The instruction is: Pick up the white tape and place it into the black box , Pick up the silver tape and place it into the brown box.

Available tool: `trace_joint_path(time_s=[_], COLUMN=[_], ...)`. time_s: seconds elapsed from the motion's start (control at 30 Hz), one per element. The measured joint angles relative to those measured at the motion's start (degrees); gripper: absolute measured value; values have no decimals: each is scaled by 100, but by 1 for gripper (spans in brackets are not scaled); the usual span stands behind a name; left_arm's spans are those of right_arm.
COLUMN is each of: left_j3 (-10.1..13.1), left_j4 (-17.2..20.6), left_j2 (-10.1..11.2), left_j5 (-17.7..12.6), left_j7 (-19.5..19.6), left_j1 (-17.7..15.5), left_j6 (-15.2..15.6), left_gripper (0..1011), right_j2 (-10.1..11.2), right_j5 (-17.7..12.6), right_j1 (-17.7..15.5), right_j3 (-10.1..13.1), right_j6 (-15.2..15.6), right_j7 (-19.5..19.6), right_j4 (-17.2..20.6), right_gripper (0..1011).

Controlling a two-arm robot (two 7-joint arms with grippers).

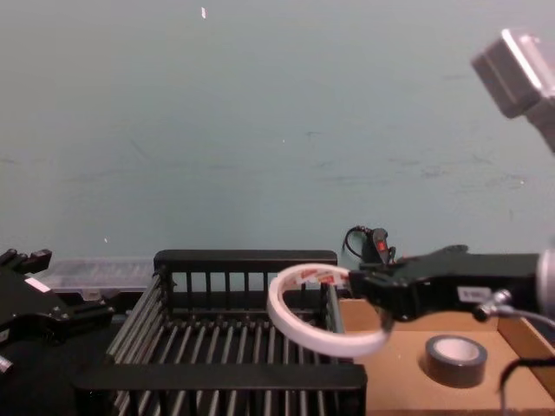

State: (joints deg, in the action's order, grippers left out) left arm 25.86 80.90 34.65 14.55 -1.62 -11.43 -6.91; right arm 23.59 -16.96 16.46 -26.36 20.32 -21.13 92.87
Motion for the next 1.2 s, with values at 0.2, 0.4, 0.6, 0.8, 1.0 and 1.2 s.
trace_joint_path(time_s=[0.2,0.4,0.6,0.8,1.0,1.2], left_j3=[0,0,0,0,0,0], left_j4=[0,0,0,0,0,0], left_j2=[0,0,0,0,0,0], left_j5=[0,0,0,0,0,0], left_j7=[0,0,0,0,0,0], left_j1=[0,0,0,0,0,0], left_j6=[0,0,0,0,0,0], left_gripper=[1001,1001,1001,1001,1001,1001], right_j2=[-306,-664,-965,-1282,-1558,-1786], right_j5=[108,288,424,603,777,922], right_j1=[274,580,851,1172,1428,1606], right_j3=[-59,-126,-159,-211,-261,-294], right_j6=[69,82,-8,-135,-242,-318], right_j7=[134,248,303,355,414,441], right_j4=[-362,-840,-1265,-1772,-2293,-2778], right_gripper=[99,99,99,99,99,99])
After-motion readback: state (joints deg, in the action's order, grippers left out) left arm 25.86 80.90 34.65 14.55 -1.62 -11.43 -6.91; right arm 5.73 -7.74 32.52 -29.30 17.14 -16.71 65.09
